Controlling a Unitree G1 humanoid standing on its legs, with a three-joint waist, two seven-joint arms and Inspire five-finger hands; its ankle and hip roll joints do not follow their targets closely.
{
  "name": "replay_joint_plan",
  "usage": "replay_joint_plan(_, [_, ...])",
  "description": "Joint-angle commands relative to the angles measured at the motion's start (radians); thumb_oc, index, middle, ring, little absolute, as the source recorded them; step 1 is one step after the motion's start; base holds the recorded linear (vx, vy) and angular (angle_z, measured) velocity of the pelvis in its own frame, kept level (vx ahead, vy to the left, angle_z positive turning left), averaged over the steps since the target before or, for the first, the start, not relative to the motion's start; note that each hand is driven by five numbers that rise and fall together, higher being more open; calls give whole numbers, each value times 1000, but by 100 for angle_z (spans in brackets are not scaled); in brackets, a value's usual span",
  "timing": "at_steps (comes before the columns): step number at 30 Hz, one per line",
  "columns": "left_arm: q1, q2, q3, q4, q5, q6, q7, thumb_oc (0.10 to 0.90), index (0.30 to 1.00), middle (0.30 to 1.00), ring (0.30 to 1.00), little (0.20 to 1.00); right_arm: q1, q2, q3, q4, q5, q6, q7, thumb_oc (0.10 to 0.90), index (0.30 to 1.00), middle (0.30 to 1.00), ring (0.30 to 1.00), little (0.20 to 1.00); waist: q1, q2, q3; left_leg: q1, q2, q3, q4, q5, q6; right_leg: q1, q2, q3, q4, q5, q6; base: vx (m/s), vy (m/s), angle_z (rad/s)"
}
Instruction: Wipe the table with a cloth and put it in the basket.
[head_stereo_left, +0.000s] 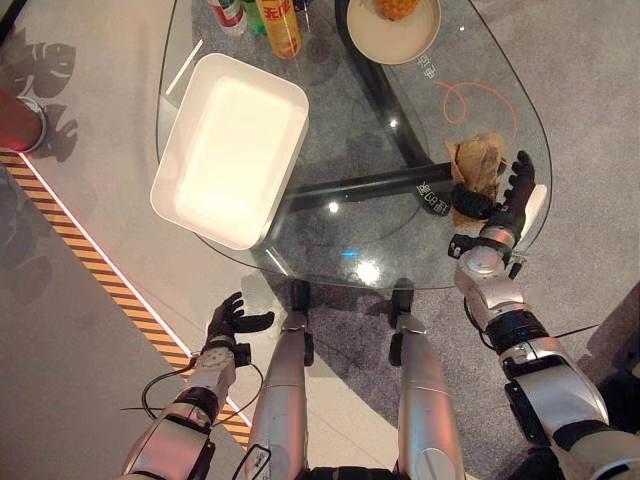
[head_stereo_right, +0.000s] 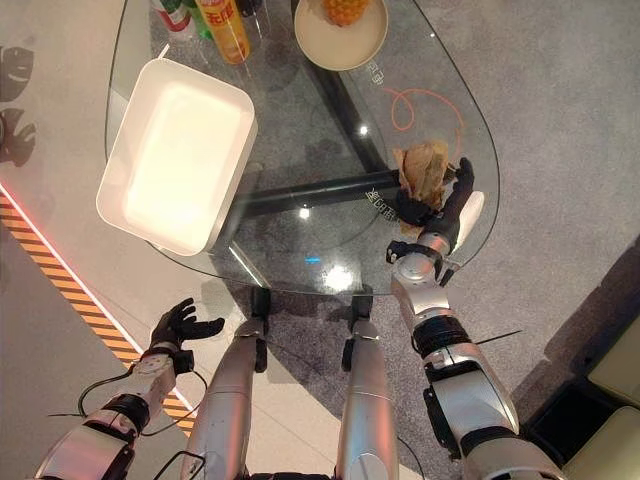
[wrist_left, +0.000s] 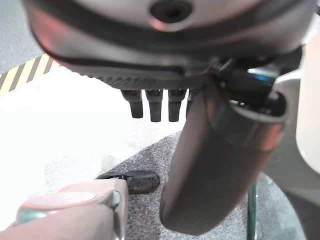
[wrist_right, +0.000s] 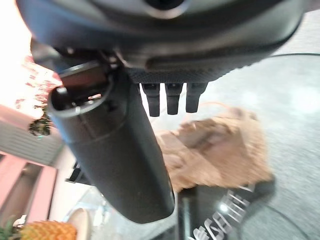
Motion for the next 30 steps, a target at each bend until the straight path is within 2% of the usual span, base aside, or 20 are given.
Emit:
replay_joint_plan(1, [43, -7, 6, 30, -17, -35, 46, 800, 900, 900, 900, 900, -41, -57, -8, -58, 7, -51, 0, 800, 900, 900, 900, 900, 9, 24, -21, 8, -35, 28, 20, -25, 48, 23, 18, -62, 25, -27, -59, 0, 0, 0])
replay_joint_plan(9, [38, -16, -2, 25, -19, -29, 51, 800, 900, 900, 900, 900, -17, -16, -5, -24, 25, -57, 4, 800, 900, 900, 900, 900, 8, 27, -21, 4, -39, 28, 24, -24, 49, 18, 16, -63, 31, -26, -62, 0, 0, 0])
replay_joint_plan(30, [15, -30, -29, 57, -16, -33, 44, 800, 900, 900, 900, 900, -75, -19, -15, 177, -4, -44, -8, 800, 900, 900, 900, 900, 20, 42, -21, -1, -45, 21, 33, -26, 52, 7, 13, -70, 47, -27, -62, 1, -1, 0])
